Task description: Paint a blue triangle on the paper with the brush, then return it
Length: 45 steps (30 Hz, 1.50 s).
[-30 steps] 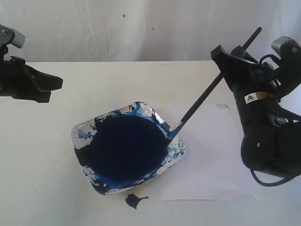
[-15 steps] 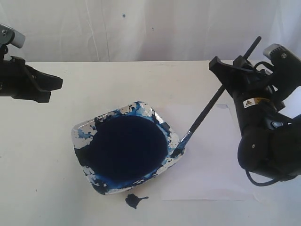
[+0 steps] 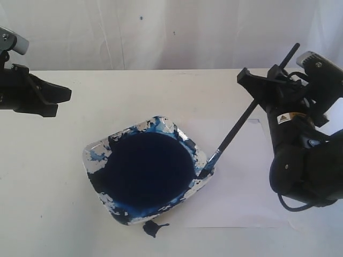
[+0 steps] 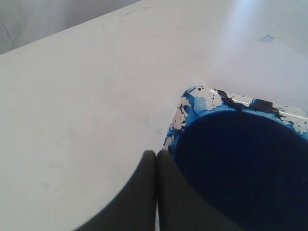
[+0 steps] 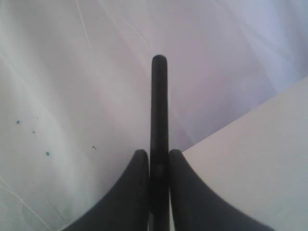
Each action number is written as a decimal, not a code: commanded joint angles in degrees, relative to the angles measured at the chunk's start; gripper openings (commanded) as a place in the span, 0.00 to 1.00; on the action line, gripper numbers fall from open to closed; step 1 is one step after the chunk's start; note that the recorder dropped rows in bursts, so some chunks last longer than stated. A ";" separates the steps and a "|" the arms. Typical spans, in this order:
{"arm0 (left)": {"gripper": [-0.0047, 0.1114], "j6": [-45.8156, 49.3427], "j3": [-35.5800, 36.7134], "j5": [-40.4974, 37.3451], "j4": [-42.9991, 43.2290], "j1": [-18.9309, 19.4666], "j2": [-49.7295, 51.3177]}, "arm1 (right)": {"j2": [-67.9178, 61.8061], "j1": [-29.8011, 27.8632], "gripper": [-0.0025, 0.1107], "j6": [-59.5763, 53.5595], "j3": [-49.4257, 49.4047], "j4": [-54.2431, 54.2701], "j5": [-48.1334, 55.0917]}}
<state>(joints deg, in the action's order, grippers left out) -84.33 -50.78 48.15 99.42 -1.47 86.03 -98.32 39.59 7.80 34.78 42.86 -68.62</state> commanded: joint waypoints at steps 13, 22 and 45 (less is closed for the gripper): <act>0.04 0.56 0.29 -0.24 -0.13 0.25 -0.27 | 0.04 -0.24 0.03 5.84 -0.09 -2.46 -1.34; 0.04 0.56 0.29 -0.24 -0.13 0.25 -0.27 | 2.77 -0.24 0.03 4.56 -0.09 -3.56 -1.34; 0.04 0.56 0.29 -0.35 -0.13 0.25 -0.27 | 5.86 -0.24 0.03 -3.04 -0.09 -4.04 -1.34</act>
<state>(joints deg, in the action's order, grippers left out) -83.81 -50.78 47.93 99.11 -1.47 86.03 -93.48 39.59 4.77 34.78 38.99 -68.21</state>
